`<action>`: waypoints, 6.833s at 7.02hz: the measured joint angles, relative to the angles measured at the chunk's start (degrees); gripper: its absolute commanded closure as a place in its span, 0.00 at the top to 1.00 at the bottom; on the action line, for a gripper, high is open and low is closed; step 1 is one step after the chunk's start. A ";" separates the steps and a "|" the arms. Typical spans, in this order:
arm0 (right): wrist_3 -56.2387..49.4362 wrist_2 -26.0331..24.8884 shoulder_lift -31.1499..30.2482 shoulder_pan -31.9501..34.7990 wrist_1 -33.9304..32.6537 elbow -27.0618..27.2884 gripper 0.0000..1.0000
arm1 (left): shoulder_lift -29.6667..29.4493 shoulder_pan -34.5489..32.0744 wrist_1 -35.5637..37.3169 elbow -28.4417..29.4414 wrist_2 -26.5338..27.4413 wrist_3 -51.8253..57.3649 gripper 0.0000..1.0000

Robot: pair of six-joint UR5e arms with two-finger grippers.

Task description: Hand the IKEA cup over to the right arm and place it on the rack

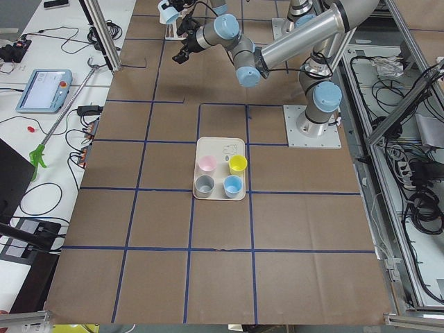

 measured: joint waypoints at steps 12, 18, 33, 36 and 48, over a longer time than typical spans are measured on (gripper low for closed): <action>-35.86 0.37 6.52 -19.52 -1.71 -6.21 0.11 | -0.65 -7.31 -55.16 23.37 19.11 -12.58 0.99; -35.64 0.52 10.31 -21.83 -2.17 -6.20 0.10 | -0.14 -6.71 -53.72 23.03 19.25 -12.35 0.99; -35.66 -0.17 5.17 -21.74 2.42 -4.82 1.00 | -0.53 -6.78 -54.14 22.67 19.45 -11.00 0.99; -37.43 -0.71 -6.32 -21.40 22.32 -4.89 1.00 | -0.51 -6.78 -54.13 22.67 19.45 -11.00 0.99; -41.55 -15.23 -28.69 -8.17 124.95 -18.04 1.00 | -0.49 -6.78 -53.95 22.67 19.33 -10.91 0.99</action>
